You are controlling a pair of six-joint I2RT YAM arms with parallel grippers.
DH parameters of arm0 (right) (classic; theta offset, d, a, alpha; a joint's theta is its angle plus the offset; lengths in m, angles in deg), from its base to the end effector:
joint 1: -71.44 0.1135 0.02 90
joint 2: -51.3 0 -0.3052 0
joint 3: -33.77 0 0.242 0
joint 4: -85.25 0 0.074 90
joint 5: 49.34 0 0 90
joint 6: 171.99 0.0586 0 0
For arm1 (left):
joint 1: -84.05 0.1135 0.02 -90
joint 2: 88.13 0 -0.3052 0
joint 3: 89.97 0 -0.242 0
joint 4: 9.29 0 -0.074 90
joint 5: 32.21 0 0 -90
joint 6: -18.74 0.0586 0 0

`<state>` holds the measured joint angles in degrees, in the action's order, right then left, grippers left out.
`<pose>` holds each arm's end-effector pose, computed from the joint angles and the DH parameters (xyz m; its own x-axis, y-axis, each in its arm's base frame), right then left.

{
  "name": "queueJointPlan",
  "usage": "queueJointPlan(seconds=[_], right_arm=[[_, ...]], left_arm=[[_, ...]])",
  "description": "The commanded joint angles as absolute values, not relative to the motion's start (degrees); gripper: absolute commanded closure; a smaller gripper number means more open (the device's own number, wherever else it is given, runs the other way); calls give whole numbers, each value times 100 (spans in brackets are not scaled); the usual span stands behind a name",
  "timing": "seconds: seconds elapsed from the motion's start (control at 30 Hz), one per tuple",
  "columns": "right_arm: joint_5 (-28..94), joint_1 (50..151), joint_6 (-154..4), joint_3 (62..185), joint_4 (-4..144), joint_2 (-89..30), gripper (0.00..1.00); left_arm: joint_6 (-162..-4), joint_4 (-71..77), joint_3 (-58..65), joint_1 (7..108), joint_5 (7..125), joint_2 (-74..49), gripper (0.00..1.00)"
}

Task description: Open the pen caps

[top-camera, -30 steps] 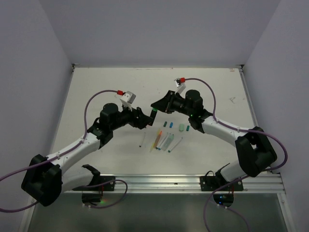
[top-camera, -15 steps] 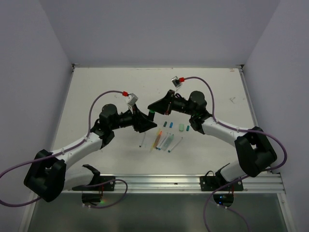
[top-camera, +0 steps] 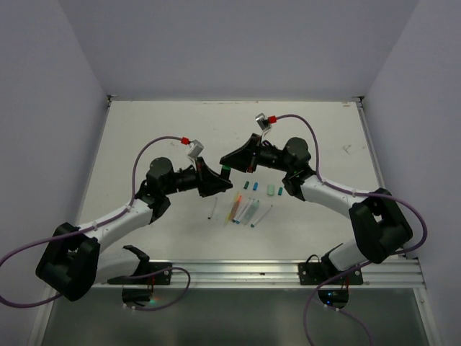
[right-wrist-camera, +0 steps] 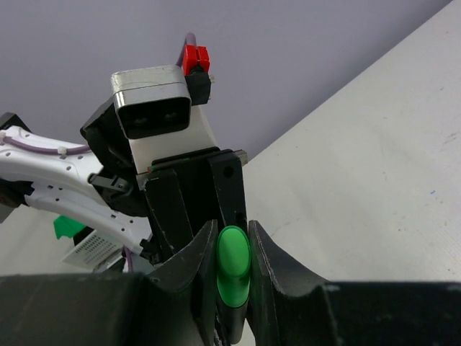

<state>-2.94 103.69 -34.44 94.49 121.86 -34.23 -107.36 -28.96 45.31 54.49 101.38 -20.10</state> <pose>0.2574 0.2102 0.3400 -0.5897 0.2598 -0.7647 -0.7738 0.0897 0.6271 0.1925 -0.1557 0.2934 -0.6078 -0.1459 -0.7806 0.7398 0.2532 -0.6234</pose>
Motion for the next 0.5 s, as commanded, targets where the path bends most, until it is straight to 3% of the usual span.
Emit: queueJointPlan(seconds=[0.0,0.13,0.47], right_arm=[[-373,10361,-3330,9462,12801,-3492,100],[-364,10361,-3277,9576,12943,-3535,100],[-180,10186,-3251,10287,12838,-3474,100]], left_arm=[[-10879,-3449,4641,5452,10525,-2098,88],[-11002,-3431,4747,5452,10525,-2229,100],[-10976,-3220,5142,5251,10340,-2441,100]])
